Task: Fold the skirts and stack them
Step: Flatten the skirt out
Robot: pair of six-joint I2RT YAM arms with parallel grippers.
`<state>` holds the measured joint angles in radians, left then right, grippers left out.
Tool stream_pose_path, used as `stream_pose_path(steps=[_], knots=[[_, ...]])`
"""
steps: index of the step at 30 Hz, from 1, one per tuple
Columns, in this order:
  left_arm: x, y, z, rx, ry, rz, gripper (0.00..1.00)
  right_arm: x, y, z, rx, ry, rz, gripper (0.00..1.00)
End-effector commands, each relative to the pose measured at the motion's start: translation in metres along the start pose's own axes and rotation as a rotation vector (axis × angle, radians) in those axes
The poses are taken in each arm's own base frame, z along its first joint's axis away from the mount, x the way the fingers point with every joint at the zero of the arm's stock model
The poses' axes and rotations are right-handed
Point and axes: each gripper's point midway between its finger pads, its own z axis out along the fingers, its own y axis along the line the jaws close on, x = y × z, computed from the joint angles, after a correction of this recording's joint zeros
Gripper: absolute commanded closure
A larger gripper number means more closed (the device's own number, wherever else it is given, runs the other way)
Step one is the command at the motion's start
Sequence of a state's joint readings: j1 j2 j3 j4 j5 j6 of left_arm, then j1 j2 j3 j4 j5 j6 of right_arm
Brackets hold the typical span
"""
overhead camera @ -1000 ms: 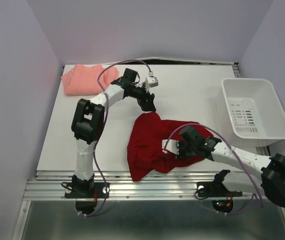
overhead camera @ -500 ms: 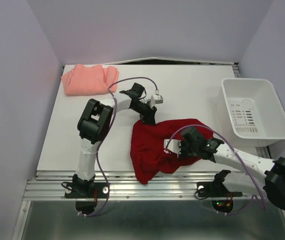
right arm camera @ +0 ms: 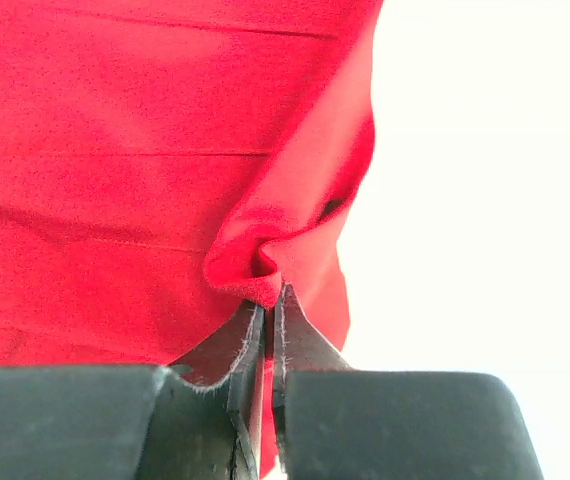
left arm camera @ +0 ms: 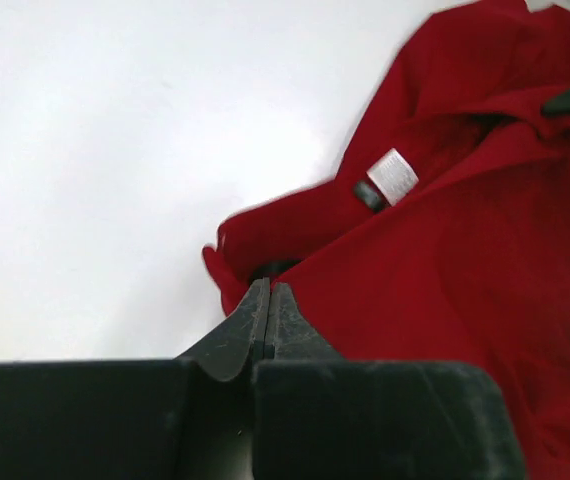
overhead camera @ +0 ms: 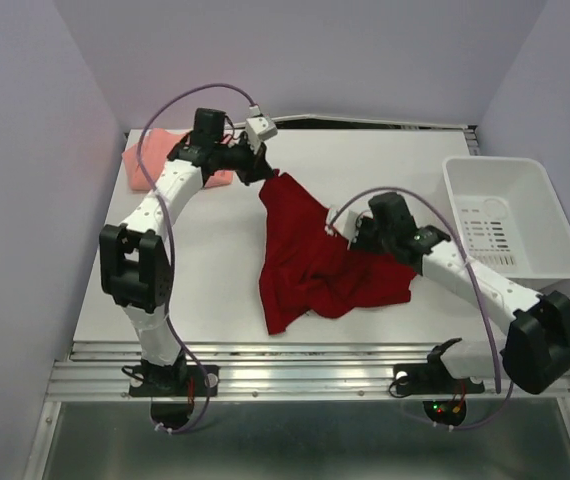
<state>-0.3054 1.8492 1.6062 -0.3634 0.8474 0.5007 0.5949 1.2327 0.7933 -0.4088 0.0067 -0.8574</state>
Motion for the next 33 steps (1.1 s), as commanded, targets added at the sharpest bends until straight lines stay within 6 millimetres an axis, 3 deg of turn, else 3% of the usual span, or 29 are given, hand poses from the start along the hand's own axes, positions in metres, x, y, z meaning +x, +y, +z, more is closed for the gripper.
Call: stream_pose_path(steps=[1,2,3,4,5,6,9,10,12,13,15,16,17,18,19,20,21,22,23,24,25,26,27,29,30,31,33], knots=[[-0.092,0.034,-0.095,-0.289,-0.166,0.254,1.0,-0.026,-0.105,-0.022,0.172,-0.082,0.13,0.99],[-0.099,0.037,-0.105,-0.331,-0.186,0.27,1.0,-0.028,-0.129,-0.027,0.208,-0.095,0.162,0.99],[-0.097,0.046,-0.116,-0.388,-0.192,0.268,1.0,-0.034,-0.142,-0.019,0.205,-0.1,0.173,0.99],[-0.111,0.043,-0.13,-0.433,-0.227,0.297,1.0,-0.063,-0.178,-0.037,0.269,-0.167,0.154,0.99],[-0.125,0.053,-0.143,-0.511,-0.266,0.319,1.0,-0.066,-0.193,-0.028,0.274,-0.165,0.153,0.99],[-0.135,0.057,-0.155,-0.56,-0.293,0.328,1.0,-0.088,-0.229,-0.048,0.349,-0.22,0.144,0.99],[-0.176,0.074,-0.187,-0.689,-0.412,0.324,1.0,-0.11,-0.279,-0.062,0.436,-0.269,0.159,0.99],[-0.186,0.075,-0.199,-0.699,-0.452,0.316,1.0,-0.121,-0.308,-0.075,0.498,-0.3,0.161,0.99],[-0.206,0.062,-0.217,-0.692,-0.496,0.36,1.0,-0.131,-0.321,-0.092,0.52,-0.328,0.138,0.99],[-0.205,0.056,-0.22,-0.68,-0.49,0.372,1.0,-0.138,-0.321,-0.11,0.527,-0.356,0.118,0.99],[-0.197,0.038,-0.219,-0.635,-0.448,0.464,1.0,-0.132,-0.288,-0.11,0.427,-0.356,0.099,0.99],[-0.178,0.022,-0.218,-0.616,-0.422,0.482,1.0,-0.135,-0.266,-0.111,0.355,-0.388,0.042,0.99],[-0.165,0.012,-0.213,-0.593,-0.402,0.506,1.0,-0.12,-0.221,-0.105,0.267,-0.365,0.031,0.99],[-0.126,-0.003,-0.206,-0.572,-0.336,0.528,1.0,-0.114,-0.194,-0.101,0.217,-0.365,-0.031,0.99],[-0.103,-0.013,-0.2,-0.555,-0.299,0.538,1.0,-0.103,-0.168,-0.095,0.175,-0.35,-0.054,0.99],[-0.084,-0.022,-0.194,-0.537,-0.27,0.554,1.0,-0.104,-0.144,-0.112,0.188,-0.379,-0.096,0.99],[-0.04,-0.038,-0.181,-0.504,-0.217,0.539,1.0,-0.069,-0.094,-0.077,0.081,-0.311,-0.093,0.99],[-0.018,-0.046,-0.174,-0.484,-0.176,0.558,0.95,-0.058,-0.074,-0.071,0.057,-0.296,-0.14,0.99],[0.009,-0.054,-0.168,-0.456,-0.098,0.596,0.79,-0.049,-0.049,-0.064,0.01,-0.284,-0.172,0.99],[0.04,-0.072,-0.159,-0.404,-0.052,0.605,0.37,-0.03,-0.015,-0.057,-0.046,-0.268,-0.181,0.99],[0.066,-0.087,-0.155,-0.343,0.006,0.621,0.23,-0.022,-0.006,-0.054,-0.054,-0.262,-0.198,0.99],[0.076,-0.095,-0.154,-0.329,0.016,0.607,0.12,-0.019,0.008,-0.052,-0.083,-0.27,-0.22,0.99],[0.086,-0.107,-0.156,-0.331,0.009,0.597,0.02,-0.018,0.018,-0.054,-0.093,-0.283,-0.255,0.91],[0.092,-0.114,-0.161,-0.35,0.004,0.554,0.02,-0.01,0.041,-0.048,-0.148,-0.279,-0.275,0.63],[0.092,-0.119,-0.165,-0.359,-0.001,0.547,0.02,-0.006,0.051,-0.047,-0.18,-0.27,-0.284,0.26],[0.098,-0.123,-0.165,-0.345,0.019,0.539,0.01,-0.002,0.054,-0.048,-0.193,-0.257,-0.275,0.12],[0.094,-0.119,-0.171,-0.381,0.028,0.527,0.02,0.001,0.055,-0.05,-0.197,-0.232,-0.239,0.0]])
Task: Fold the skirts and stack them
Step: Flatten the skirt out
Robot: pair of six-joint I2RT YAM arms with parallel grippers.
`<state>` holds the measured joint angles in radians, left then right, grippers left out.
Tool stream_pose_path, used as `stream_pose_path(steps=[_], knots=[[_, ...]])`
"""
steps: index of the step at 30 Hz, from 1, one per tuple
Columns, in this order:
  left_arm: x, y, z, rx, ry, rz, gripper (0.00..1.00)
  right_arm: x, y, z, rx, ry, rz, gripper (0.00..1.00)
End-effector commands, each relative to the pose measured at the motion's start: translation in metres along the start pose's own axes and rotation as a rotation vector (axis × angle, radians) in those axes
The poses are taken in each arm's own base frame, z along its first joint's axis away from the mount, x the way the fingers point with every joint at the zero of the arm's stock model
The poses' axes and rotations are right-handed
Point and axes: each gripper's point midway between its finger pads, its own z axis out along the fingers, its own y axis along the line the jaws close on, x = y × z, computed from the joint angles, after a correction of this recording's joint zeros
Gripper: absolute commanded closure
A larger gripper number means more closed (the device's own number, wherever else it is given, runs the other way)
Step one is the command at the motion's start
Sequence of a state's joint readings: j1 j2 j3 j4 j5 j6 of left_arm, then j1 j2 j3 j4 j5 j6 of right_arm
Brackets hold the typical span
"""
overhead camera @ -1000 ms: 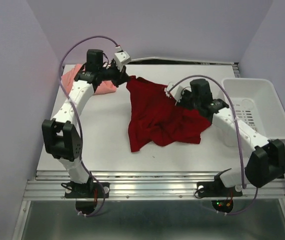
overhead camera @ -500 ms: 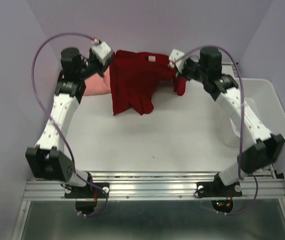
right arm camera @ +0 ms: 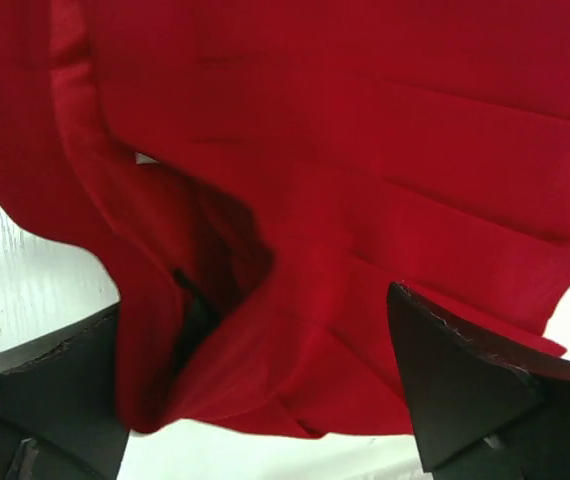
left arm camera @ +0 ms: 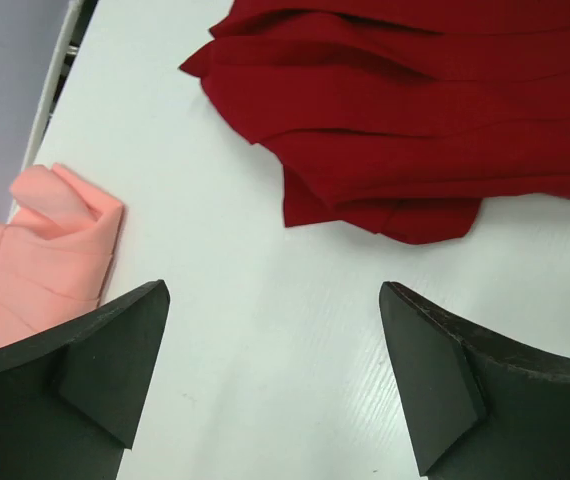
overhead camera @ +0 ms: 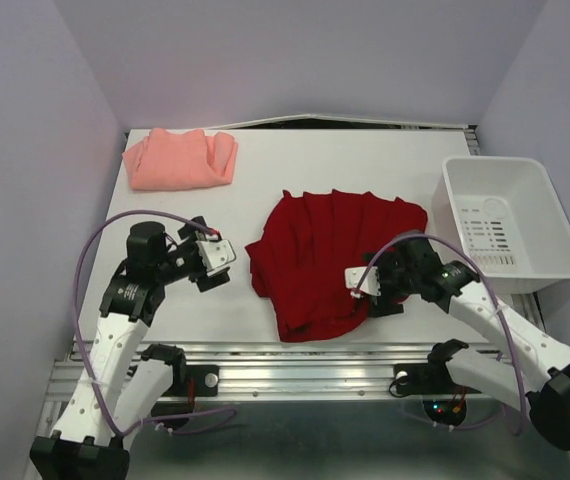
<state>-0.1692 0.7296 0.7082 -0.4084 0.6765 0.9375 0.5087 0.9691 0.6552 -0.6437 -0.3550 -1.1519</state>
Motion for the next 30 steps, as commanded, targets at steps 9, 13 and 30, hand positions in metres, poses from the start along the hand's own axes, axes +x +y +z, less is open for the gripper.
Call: stream_pose_path(steps=[9,13,30], knots=[[0.003,-0.03,0.022,0.294,0.051,0.164,0.13,-0.003,0.012,-0.046,0.017,0.049,-0.065,0.04],[-0.003,-0.06,0.05,0.375,0.031,0.357,0.16,0.028,0.038,-0.049,-0.006,0.146,-0.189,0.1],[-0.003,-0.204,0.091,0.661,-0.082,0.831,0.18,0.059,0.069,-0.055,-0.09,0.248,-0.309,0.1]])
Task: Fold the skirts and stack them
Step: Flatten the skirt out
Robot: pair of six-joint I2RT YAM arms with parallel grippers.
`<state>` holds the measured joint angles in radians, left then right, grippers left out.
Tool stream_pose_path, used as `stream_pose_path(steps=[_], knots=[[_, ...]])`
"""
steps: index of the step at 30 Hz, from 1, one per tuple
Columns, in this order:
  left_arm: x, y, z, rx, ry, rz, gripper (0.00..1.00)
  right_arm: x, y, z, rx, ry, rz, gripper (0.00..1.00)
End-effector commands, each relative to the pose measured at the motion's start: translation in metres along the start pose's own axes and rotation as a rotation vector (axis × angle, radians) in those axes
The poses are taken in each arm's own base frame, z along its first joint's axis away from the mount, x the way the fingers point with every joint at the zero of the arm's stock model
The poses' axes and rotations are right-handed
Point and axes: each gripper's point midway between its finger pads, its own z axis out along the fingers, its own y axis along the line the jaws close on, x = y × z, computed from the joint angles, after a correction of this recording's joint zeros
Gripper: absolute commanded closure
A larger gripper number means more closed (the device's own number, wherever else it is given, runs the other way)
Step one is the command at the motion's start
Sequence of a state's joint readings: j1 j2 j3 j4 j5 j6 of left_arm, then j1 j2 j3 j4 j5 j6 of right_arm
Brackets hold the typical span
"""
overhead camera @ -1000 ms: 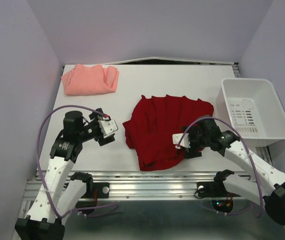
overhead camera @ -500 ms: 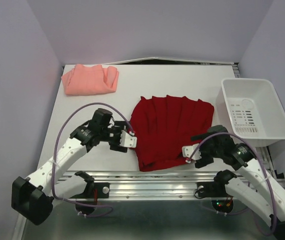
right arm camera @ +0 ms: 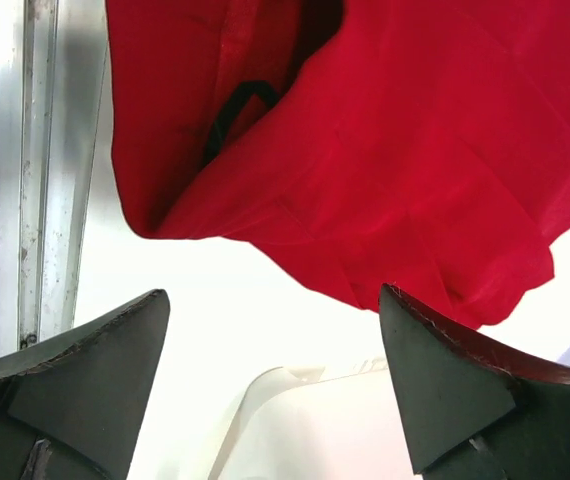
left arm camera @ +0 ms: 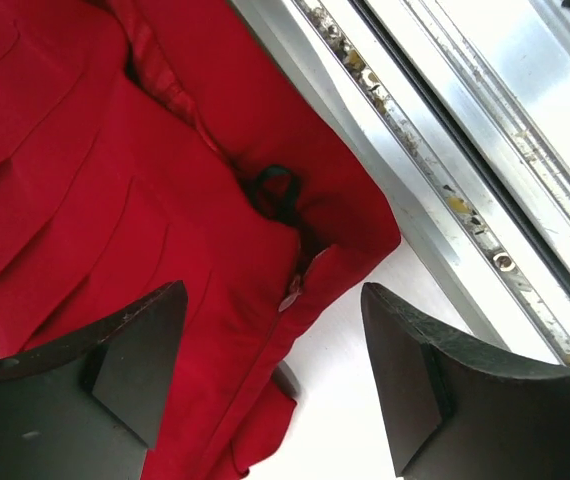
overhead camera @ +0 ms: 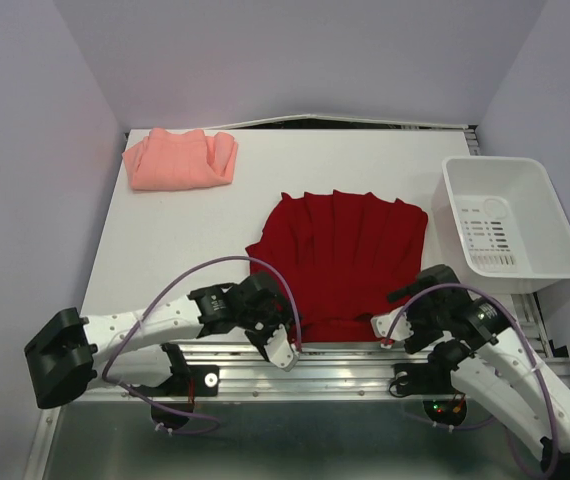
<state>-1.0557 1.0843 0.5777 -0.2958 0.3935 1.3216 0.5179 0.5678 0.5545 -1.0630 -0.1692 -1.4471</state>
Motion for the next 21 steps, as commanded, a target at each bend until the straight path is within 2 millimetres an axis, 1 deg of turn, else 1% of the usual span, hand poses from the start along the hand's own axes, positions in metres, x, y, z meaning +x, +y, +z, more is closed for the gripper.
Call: stream_pose_path(steps=[1,2,5,6,8,9,10,11,12,13,14,15,16,17,18,20,21], knots=[[0.001,0.011,0.01,-0.049,0.024,0.101,0.19,0.007,0.003,0.001,-0.037,0.041,-0.042,0.1],[0.002,0.012,0.012,-0.048,0.028,0.098,0.2,0.008,0.002,0.001,-0.038,0.044,-0.047,0.11],[0.007,0.016,0.018,-0.049,0.045,0.098,0.28,0.013,0.006,0.003,-0.063,0.068,-0.1,0.16],[0.011,0.016,0.019,-0.045,0.066,0.099,0.37,0.015,0.007,0.004,-0.069,0.076,-0.112,0.17],[0.02,0.015,0.018,-0.039,0.106,0.103,0.48,0.015,0.007,0.006,-0.074,0.077,-0.133,0.21],[0.022,0.017,0.016,-0.046,0.112,0.093,0.59,0.014,0.005,0.007,-0.072,0.068,-0.133,0.23],[0.024,0.02,0.014,-0.057,0.116,0.077,0.65,0.012,0.005,0.008,-0.075,0.059,-0.125,0.25],[0.031,0.026,0.009,-0.086,0.122,0.006,0.75,0.007,0.001,0.01,-0.077,0.034,-0.113,0.26],[0.033,0.032,0.005,-0.106,0.116,-0.032,0.75,0.004,-0.002,0.011,-0.08,0.019,-0.105,0.27],[0.044,0.046,-0.006,-0.148,0.129,-0.096,0.87,0.0,-0.005,0.013,-0.095,-0.001,-0.091,0.3],[0.039,0.05,-0.007,-0.154,0.111,-0.119,0.94,-0.001,-0.004,0.013,-0.096,-0.006,-0.081,0.31],[0.053,0.057,-0.017,-0.187,0.11,-0.198,1.0,-0.002,-0.009,0.017,-0.105,-0.01,-0.075,0.32],[0.058,0.066,-0.025,-0.224,0.104,-0.268,1.0,-0.004,-0.011,0.018,-0.109,-0.016,-0.072,0.33],[0.076,0.07,-0.034,-0.255,0.115,-0.347,1.0,-0.005,-0.013,0.021,-0.117,-0.022,-0.07,0.34],[0.083,0.074,-0.039,-0.276,0.118,-0.392,1.0,-0.006,-0.014,0.023,-0.12,-0.031,-0.072,0.34],[0.093,0.078,-0.044,-0.306,0.11,-0.511,1.0,-0.011,-0.015,0.026,-0.125,-0.06,-0.07,0.36],[0.101,0.083,-0.047,-0.318,0.101,-0.57,1.0,-0.014,-0.02,0.027,-0.12,-0.074,-0.063,0.36]])
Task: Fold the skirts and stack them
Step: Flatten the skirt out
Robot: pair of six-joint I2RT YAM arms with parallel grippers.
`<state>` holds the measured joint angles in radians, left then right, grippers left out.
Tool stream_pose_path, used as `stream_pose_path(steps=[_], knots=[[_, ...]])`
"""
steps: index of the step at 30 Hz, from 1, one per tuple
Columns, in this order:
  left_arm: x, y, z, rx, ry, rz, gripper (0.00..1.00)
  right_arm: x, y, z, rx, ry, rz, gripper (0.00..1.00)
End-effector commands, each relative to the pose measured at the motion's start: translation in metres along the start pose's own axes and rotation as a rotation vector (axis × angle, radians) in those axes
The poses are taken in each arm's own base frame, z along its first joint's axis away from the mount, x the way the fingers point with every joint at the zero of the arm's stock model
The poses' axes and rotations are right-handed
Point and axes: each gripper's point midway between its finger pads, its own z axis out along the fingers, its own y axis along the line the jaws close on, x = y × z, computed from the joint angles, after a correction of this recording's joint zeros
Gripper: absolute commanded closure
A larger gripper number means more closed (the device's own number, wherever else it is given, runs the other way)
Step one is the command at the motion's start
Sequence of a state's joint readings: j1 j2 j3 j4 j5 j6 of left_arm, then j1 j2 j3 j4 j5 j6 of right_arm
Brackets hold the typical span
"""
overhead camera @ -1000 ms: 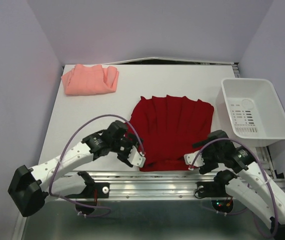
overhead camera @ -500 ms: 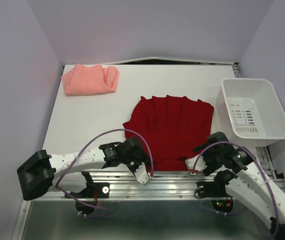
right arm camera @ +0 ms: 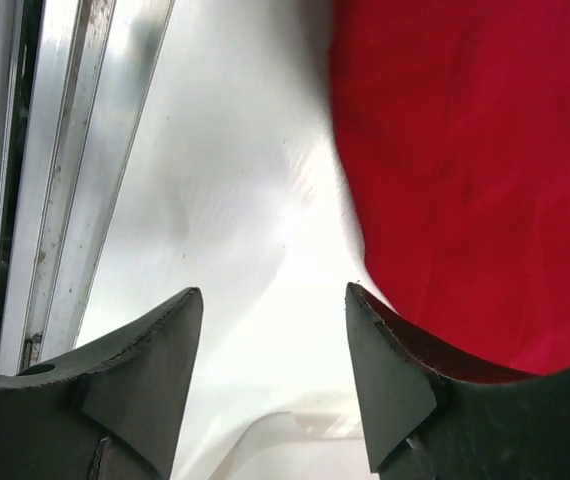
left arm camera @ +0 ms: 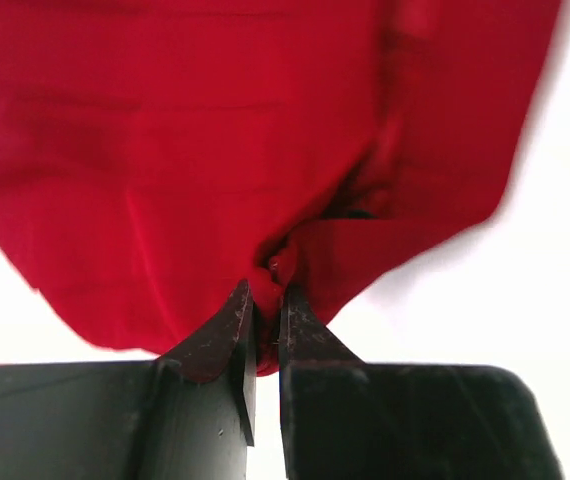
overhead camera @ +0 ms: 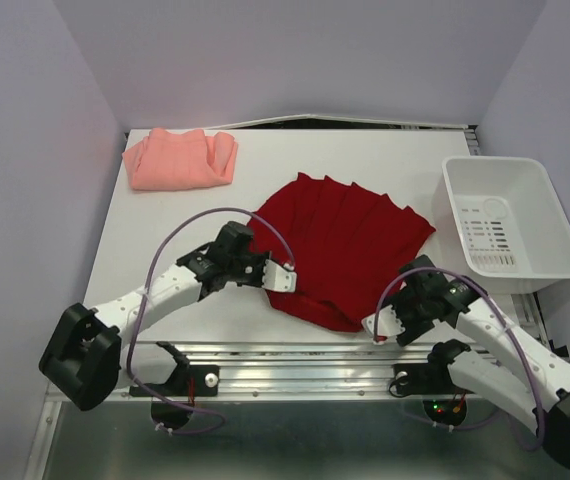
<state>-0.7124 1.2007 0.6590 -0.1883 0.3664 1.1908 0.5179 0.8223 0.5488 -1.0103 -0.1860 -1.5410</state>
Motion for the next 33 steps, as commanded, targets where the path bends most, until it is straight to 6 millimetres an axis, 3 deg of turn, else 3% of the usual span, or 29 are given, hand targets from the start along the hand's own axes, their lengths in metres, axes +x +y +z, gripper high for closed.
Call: stream_pose_path(steps=[1,5,6,7,11,14,18,22,28,33], knots=[[0.0,0.031,-0.006,-0.056,-0.064,-0.301,1.0,-0.021,-0.036,-0.008,0.101,-0.1,-0.01,0.36],[0.008,0.05,0.002,-0.048,-0.09,-0.509,1.0,-0.033,-0.059,-0.008,0.146,-0.168,0.111,0.34],[0.011,0.045,0.011,-0.002,-0.097,-0.6,1.0,-0.043,-0.075,-0.01,0.187,-0.224,0.133,0.34],[0.014,0.057,0.009,-0.012,-0.105,-0.647,1.0,-0.05,-0.087,-0.012,0.184,-0.259,0.191,0.34],[0.025,0.067,0.014,0.036,-0.136,-0.818,1.0,-0.086,-0.108,-0.013,0.134,-0.414,0.293,0.44],[0.03,0.077,0.013,0.038,-0.153,-0.883,1.0,-0.091,-0.097,-0.004,0.104,-0.388,0.194,0.46],[0.035,0.087,0.009,0.014,-0.154,-0.89,1.0,-0.077,-0.057,0.007,0.073,-0.332,0.122,0.44],[0.036,0.087,0.008,0.007,-0.157,-0.898,1.0,-0.091,-0.042,0.009,0.052,-0.358,0.122,0.35],[0.039,0.085,0.011,0.015,-0.159,-0.931,1.0,-0.12,-0.06,0.019,0.093,-0.398,0.275,0.36],[0.041,0.089,0.008,0.008,-0.16,-0.942,1.0,-0.115,-0.061,0.037,0.113,-0.337,0.29,0.39]])
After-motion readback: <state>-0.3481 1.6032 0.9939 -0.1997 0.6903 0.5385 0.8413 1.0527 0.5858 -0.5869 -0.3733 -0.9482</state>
